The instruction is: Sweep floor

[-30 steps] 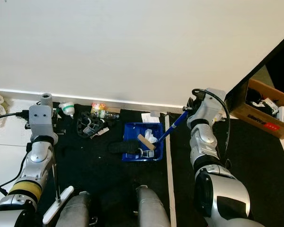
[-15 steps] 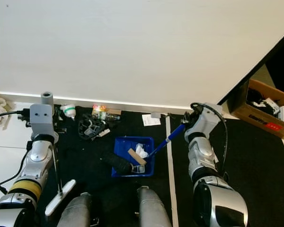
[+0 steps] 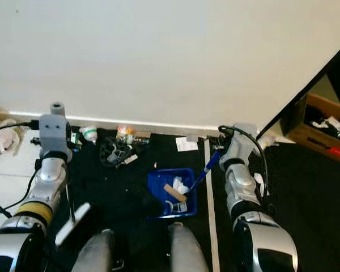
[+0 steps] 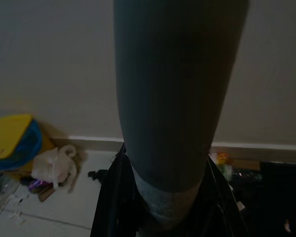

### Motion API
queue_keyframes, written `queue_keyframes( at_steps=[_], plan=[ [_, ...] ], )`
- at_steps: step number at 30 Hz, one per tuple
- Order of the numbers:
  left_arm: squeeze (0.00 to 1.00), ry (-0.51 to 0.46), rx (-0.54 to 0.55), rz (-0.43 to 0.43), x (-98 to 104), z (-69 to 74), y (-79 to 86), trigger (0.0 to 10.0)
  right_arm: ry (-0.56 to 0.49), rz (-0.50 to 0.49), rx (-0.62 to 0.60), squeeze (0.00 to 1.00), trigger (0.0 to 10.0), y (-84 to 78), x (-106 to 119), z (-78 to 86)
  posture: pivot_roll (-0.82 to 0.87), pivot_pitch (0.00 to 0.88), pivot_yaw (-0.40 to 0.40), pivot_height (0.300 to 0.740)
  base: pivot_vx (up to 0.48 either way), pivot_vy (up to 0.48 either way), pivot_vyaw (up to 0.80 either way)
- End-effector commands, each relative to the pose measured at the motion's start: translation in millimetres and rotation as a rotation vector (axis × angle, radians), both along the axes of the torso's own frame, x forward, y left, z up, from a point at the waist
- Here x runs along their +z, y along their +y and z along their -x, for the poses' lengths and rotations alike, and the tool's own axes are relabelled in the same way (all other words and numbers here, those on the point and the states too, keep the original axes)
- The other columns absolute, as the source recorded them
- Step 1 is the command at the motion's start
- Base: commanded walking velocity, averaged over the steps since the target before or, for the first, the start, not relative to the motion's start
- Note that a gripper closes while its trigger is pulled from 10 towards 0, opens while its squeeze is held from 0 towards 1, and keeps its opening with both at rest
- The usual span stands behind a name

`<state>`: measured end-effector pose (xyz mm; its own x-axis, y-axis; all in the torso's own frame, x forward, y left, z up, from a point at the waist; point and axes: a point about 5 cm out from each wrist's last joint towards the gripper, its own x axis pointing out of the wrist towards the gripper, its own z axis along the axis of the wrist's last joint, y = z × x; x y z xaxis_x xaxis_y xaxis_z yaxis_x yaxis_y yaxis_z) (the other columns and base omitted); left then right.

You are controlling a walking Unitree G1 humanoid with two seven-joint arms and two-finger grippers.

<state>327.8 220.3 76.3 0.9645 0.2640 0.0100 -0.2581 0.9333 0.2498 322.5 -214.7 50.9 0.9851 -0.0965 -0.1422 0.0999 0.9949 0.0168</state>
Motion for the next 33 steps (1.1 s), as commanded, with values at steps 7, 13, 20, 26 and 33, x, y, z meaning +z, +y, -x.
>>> queue_keyframes(
  at_steps=[7, 13, 20, 26, 33],
  plan=[
    [0.00, -0.019, 0.029, 0.129, 12.4, -19.2, -19.8, 10.0, -0.045, 0.009, 0.055, 0.00, 10.0, 22.0, 8.1, -8.6, 0.03, 0.266, -0.059, 0.740, 0.000, 0.000, 0.00],
    [0.00, 0.020, -0.108, 0.212, 12.4, -28.1, -71.5, 10.0, -0.038, -0.004, 0.086, 0.00, 10.0, 34.1, 5.4, -8.3, 0.03, 0.284, -0.059, 0.740, 0.000, 0.000, 0.00],
    [0.00, 0.043, -0.119, 0.226, 9.0, -26.5, -110.6, 10.0, -0.046, -0.012, 0.085, 0.00, 10.0, 40.1, 4.1, -7.1, 0.01, 0.299, -0.052, 0.740, 0.000, 0.000, 0.00],
    [0.00, -0.020, -0.041, 0.386, 38.1, -41.7, -129.1, 10.0, -0.040, -0.119, 0.096, 0.00, 10.0, 51.7, -1.7, -3.3, -0.02, 0.316, -0.044, 0.740, 0.000, 0.000, 0.00],
    [0.00, -0.046, -0.074, 0.438, 53.9, -47.0, -146.8, 10.0, -0.031, -0.189, 0.181, 0.00, 10.0, 67.2, -6.3, 0.2, -0.03, 0.320, -0.039, 0.740, 0.000, 0.000, 0.00]
  ],
)
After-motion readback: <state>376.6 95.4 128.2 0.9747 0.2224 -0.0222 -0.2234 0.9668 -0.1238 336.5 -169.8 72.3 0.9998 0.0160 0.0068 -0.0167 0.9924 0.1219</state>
